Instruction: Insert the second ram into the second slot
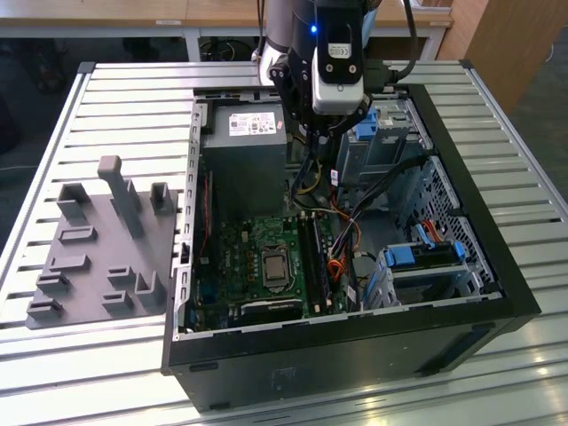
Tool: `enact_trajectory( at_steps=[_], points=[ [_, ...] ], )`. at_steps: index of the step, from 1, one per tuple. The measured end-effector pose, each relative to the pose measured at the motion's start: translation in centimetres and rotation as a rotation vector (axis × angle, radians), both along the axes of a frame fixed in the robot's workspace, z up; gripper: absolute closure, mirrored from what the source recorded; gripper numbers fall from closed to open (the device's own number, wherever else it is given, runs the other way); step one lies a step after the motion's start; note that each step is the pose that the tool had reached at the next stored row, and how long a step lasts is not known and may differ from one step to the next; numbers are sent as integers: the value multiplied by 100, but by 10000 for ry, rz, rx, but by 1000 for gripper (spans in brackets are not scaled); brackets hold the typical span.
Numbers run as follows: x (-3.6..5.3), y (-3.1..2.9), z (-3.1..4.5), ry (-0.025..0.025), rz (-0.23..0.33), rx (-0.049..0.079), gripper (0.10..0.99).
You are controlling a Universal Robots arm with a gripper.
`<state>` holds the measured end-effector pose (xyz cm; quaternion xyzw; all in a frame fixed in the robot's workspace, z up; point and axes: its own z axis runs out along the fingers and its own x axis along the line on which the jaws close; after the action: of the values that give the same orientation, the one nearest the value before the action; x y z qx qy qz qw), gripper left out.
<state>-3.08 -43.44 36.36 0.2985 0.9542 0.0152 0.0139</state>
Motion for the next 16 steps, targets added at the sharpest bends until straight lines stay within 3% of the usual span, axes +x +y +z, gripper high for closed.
enact_trajectory(
  at_steps=[16],
  points=[
    [0,0,-1,0,105,-1,949]
  ],
)
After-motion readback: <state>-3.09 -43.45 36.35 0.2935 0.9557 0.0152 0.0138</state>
